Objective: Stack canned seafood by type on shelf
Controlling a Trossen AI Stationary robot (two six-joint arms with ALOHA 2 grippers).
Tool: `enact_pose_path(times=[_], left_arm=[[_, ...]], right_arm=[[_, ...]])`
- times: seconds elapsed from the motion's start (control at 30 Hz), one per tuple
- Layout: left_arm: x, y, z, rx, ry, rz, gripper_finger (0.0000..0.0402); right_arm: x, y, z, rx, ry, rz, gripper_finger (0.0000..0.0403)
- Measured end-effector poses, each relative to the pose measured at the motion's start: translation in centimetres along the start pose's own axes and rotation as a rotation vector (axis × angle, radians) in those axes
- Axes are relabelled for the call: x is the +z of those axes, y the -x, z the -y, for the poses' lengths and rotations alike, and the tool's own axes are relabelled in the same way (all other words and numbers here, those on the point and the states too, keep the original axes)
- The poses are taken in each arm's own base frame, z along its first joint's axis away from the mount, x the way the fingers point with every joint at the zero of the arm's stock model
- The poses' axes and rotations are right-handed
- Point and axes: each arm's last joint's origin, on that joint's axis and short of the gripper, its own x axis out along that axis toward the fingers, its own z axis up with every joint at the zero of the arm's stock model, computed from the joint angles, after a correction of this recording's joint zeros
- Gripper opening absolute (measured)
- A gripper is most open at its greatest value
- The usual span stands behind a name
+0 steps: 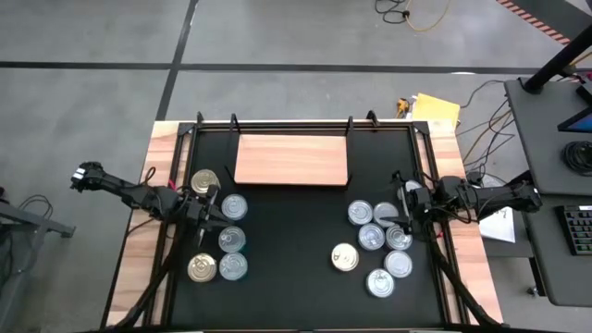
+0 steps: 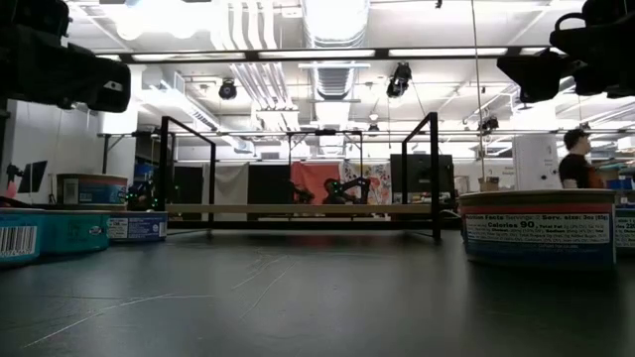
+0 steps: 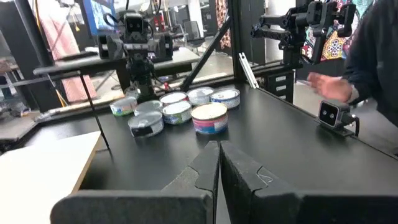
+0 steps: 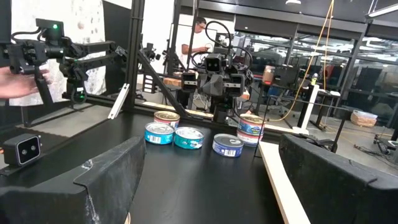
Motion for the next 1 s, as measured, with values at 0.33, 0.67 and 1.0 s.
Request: enact_pose_path(times=[0.33, 0.67, 1.0], left_arm=[[3.6, 0.7, -0.6, 0.019, 0.211, 0.388, 0.0], [4.0, 0.9, -0.7, 0.055, 0.121, 0.432, 0.0], [4.1, 0.9, -0.7, 0.073, 0.063, 0.434, 0.0]], right_arm=[[0.0, 0.0, 0.0, 0.0, -0.015, 0.001, 0.0359], [1.0, 0.1, 0.4, -0.084, -0.225, 0.102, 0.0359], [1.7, 0.1, 0.5, -0.081, -0.297, 0.188, 0.0359]])
